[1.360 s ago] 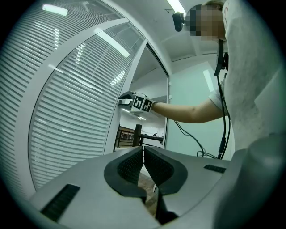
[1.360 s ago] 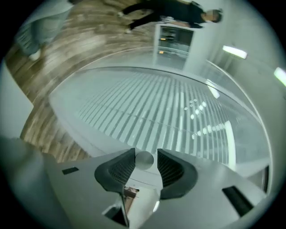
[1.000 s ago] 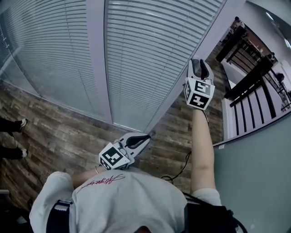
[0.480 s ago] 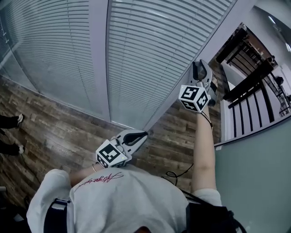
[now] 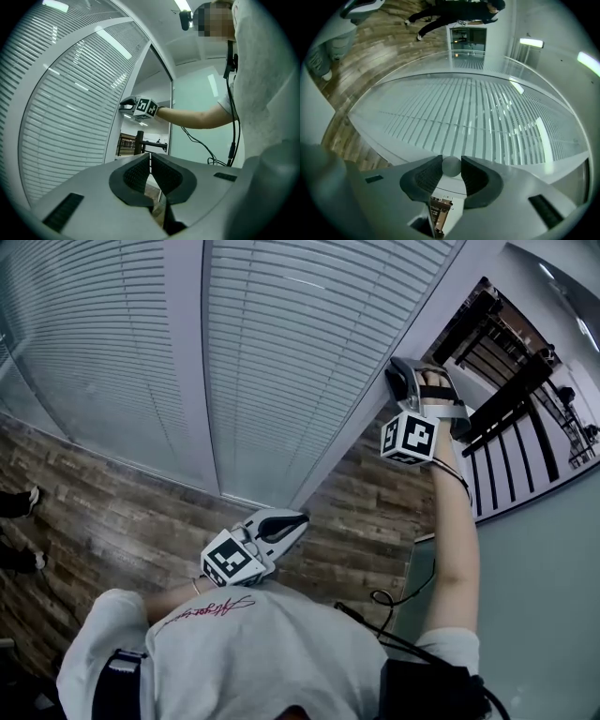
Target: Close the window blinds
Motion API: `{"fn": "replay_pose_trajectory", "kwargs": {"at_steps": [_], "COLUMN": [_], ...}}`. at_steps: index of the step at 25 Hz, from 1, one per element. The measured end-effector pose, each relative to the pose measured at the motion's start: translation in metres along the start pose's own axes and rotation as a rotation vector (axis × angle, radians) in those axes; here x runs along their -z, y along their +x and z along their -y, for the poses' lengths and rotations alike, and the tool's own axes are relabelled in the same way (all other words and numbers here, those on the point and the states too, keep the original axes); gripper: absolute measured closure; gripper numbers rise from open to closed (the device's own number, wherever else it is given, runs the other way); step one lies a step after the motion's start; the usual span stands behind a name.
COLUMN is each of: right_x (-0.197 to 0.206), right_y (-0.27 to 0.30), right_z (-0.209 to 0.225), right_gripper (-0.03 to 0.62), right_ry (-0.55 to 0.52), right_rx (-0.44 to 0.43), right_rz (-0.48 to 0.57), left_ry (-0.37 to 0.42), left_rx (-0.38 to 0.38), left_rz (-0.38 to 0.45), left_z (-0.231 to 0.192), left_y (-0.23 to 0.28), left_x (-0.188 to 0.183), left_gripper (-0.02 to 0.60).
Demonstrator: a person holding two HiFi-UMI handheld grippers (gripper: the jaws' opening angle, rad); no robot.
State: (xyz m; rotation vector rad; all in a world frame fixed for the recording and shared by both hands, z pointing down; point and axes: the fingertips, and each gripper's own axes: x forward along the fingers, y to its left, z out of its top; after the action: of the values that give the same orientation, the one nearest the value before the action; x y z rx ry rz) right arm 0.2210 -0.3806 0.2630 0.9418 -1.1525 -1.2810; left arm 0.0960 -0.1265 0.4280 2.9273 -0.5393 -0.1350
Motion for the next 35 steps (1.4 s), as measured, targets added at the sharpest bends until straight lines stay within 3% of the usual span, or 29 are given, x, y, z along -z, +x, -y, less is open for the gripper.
{"fn": "replay_pose_trajectory", "kwargs": {"at_steps": [9,12,14,17,19,23,27,29,35], "right_x": [-0.001,0.001,0.0,0.0,0.0,-0.015,-0.056,-0.077,-0.116], "right_y": [-0.002,0.0,0.001,-0.002,-0.011,-0.058,-0.119,-0.139,-0.183], "right_z": [-0.002,-0.004,-0.004,0.0,0.002,-0.006,-0.028,-0.043,-0.063], "right_gripper": [0.461,0.461,0.461,0.461,0.461,0.461,0.493,0.511,0.55], "right_ry": [-0.27,-0.281,-0.224,-0.051,0.131,0.667,1.233,1.363,1.566], "right_rx": [-0.066,-0.058,-0.033,0.064,0.16,0.317,0.332,0.277,0.174], "right_rz": [0.009,0.001,-0.003,-0.014,-0.014,0.075,0.296,0.337,0.453], "left_ry": [-0.003,-0.004,-0.001,0.005,0.008,-0.001,-0.017,-0.016,0.006], "left_rx": [-0.032,-0.042,-0.046,-0.045,-0.046,-0.064,-0.103,-0.105,-0.09], "left_rz": [0.004,0.004,0.006,0.009,0.01,0.016,0.032,0.033,0.048], "left_z": [-0.001,-0.001,-0.001,0.0,0.002,-0.001,-0.011,-0.013,-0.012], "left_y": [-0.01,-0.012,-0.013,-0.015,-0.016,-0.02,-0.025,-0.026,-0.023], "left_x": [-0.001,0.0,-0.001,-0.001,0.0,0.001,-0.004,-0.005,-0.007], "left_gripper": [0.561,0.561,0.561,0.561,0.561,0.561,0.561,0.561,0.561]}}
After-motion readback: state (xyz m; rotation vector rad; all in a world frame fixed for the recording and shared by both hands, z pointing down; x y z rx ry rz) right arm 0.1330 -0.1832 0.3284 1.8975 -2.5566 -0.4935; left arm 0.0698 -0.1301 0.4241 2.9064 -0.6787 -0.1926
